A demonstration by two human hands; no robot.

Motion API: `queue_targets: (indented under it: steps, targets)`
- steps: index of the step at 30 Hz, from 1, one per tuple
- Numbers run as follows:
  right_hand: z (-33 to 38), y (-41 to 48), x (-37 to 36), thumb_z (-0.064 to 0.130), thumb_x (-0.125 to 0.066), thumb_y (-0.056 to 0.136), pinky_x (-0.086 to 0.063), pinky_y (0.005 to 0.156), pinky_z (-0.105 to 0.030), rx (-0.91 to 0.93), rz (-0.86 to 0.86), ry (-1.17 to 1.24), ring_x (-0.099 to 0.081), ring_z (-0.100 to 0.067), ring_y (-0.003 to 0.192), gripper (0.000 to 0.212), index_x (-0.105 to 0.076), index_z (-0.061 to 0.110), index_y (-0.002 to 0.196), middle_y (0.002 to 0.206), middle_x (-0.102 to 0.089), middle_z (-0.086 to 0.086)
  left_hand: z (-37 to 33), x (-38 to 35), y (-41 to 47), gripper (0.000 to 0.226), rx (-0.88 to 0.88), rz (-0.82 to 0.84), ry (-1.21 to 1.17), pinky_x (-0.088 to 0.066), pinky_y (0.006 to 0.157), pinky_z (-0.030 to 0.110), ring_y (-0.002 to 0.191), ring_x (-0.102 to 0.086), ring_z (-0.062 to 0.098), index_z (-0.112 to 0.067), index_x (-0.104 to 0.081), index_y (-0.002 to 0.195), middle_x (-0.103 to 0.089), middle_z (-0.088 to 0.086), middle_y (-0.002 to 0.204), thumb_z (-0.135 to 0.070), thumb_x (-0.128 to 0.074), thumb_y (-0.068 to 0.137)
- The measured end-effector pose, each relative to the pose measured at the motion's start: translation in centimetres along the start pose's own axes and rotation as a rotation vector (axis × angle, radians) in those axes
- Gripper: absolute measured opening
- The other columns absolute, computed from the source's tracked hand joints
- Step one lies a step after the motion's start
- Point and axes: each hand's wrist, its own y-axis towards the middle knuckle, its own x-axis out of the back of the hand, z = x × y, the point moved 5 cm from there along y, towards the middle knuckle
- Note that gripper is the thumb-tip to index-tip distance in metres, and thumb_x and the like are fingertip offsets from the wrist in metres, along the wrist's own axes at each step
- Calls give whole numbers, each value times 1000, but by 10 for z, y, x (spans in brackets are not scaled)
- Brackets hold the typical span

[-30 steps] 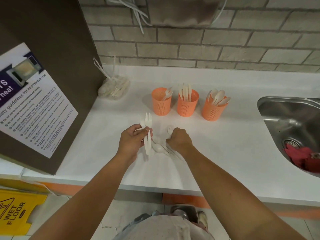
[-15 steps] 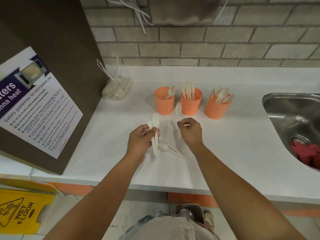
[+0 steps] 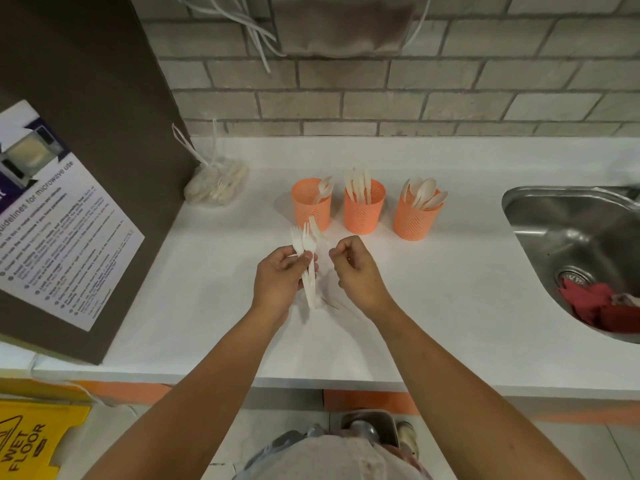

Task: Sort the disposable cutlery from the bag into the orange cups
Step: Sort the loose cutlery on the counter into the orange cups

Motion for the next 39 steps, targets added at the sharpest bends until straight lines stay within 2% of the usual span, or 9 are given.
queue_targets:
  steps: [6,10,15,19,21,25,28,32,39]
  targets:
    - [3,-4,-4,11,-60,96,-49,70,-32,-20,17,-9,-59,-16,74,16,-59,23,106,89,-65,-17,-2,-7,0,16,5,0,-42,-62,88,41,94,-77,28,-7,-73,111,-80,12,100,-13,-72,97]
    - [6,-1,-5,16,-70,92,-56,72,-42,2,3,-27,-62,-20,67,8,-68,22,98,80,-70,-5,-3,-7,3,21,-2,3,-65,-62,89,43,97,-78,31,-8,-72,116,-80,12,102,-13,-73,96]
    - [6,0,-13,17,-76,90,-53,65,-40,-4,29,-25,-60,-19,58,9,-69,16,96,61,-61,4,-5,-5,5,25,5,10,-102,-62,90,42,97,-77,34,-7,-71,117,-79,15,104,-11,-77,92]
    - [10,4,-17,22,-77,88,-62,71,-52,-28,87,21,-70,-40,70,12,-69,16,95,68,-66,-8,-6,-3,9,27,25,5,-144,-62,88,40,98,-77,32,-6,-71,118,-79,14,106,-10,-77,92]
    - [10,6,-15,16,-72,90,-63,73,-49,-54,88,25,-72,-36,72,6,-68,15,95,75,-69,-13,-7,2,13,28,42,-16,-177,-62,89,40,98,-77,31,-4,-71,118,-79,15,106,-9,-78,91]
    - [2,15,1,13,-62,92,-56,73,-31,-67,23,-306,-63,-14,75,9,-69,19,91,80,-65,10,-15,20,22,28,55,-82,-224,-61,81,31,92,-77,21,-4,-71,117,-79,14,102,-7,-78,91]
    - [-16,15,6,18,-65,89,-43,68,-14,-156,189,-649,-62,-15,87,11,-69,16,99,91,-64,6,-18,34,25,27,52,-112,-241,-61,77,27,91,-76,20,-4,-72,117,-80,12,102,-6,-78,91]
    - [-33,4,-2,37,-66,90,-47,89,-30,-176,429,-970,-57,-24,103,34,-67,16,117,111,-51,-4,-12,44,25,26,69,-138,-244,-61,73,25,90,-76,18,-5,-72,116,-80,10,100,-8,-78,91]
    - [-41,0,-16,23,-63,94,-55,85,-39,-123,342,-1021,-62,-28,96,14,-69,11,99,105,-61,-9,7,36,17,27,115,-111,-245,-61,73,26,88,-76,19,-3,-72,116,-80,11,101,-8,-78,91]
